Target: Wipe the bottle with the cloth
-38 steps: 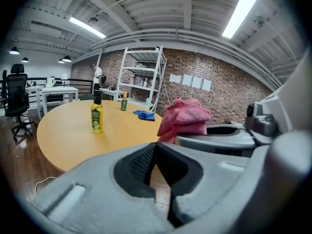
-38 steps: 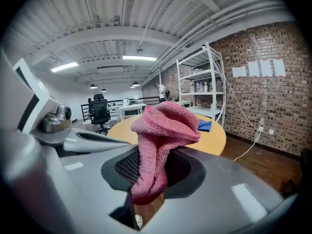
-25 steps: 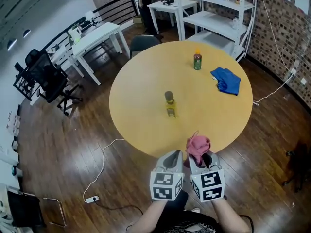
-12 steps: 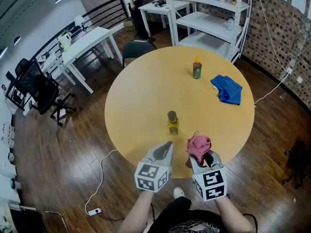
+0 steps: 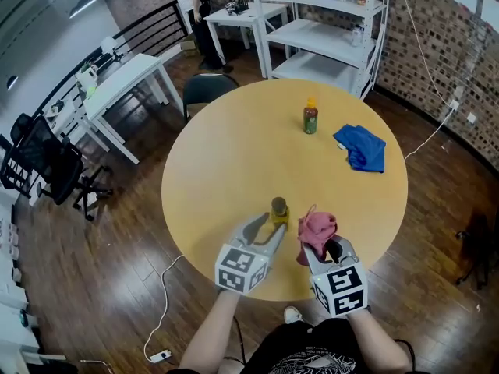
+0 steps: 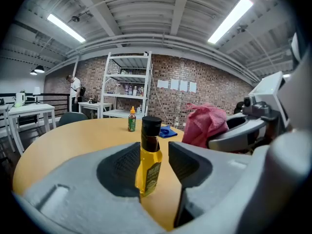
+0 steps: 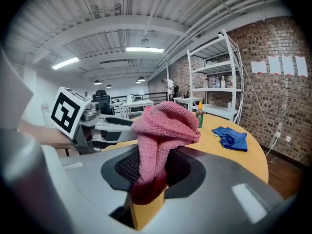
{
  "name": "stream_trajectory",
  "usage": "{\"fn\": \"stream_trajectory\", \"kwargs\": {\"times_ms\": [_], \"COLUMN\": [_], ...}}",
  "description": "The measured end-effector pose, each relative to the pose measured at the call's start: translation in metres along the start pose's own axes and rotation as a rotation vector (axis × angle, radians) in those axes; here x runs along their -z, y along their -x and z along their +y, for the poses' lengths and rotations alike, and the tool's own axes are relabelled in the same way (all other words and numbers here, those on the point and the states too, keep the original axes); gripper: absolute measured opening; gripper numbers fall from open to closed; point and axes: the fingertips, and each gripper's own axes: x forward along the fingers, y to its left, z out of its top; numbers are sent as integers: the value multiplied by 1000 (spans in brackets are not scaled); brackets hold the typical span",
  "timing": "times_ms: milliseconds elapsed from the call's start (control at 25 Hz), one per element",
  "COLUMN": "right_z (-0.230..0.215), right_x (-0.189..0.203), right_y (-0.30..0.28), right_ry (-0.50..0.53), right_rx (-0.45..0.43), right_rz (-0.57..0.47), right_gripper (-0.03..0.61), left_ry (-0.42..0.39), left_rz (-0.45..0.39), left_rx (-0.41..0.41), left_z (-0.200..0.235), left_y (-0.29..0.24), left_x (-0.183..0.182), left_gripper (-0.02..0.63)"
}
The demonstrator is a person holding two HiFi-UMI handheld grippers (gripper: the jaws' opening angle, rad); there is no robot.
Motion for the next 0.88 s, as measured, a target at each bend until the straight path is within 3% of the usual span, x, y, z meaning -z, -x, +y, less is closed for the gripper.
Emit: {"fn": "stream_trajectory", "kwargs": {"times_ms": [400, 560, 640, 880], "right_z": [-9, -8, -9, -1], "right_x": [-37, -47, -50, -58], "right_y": [-19, -33, -38, -55], "right_ry": [-16, -37, -35, -22], "right_rx": [-116, -202, -236, -345], "right_rz": [-21, -15, -7, 12], "right_gripper": [107, 106, 106, 106], "left_ry": [-102, -108, -112, -134], "left_rz": [-8, -9, -4, 8], "left_rx": [174, 181, 193, 170], "left_z": [4, 8, 3, 1], "left_y": [-24, -28, -31, -32], "left_x": [-8, -9, -9, -9], "left_gripper": [215, 210, 155, 142]}}
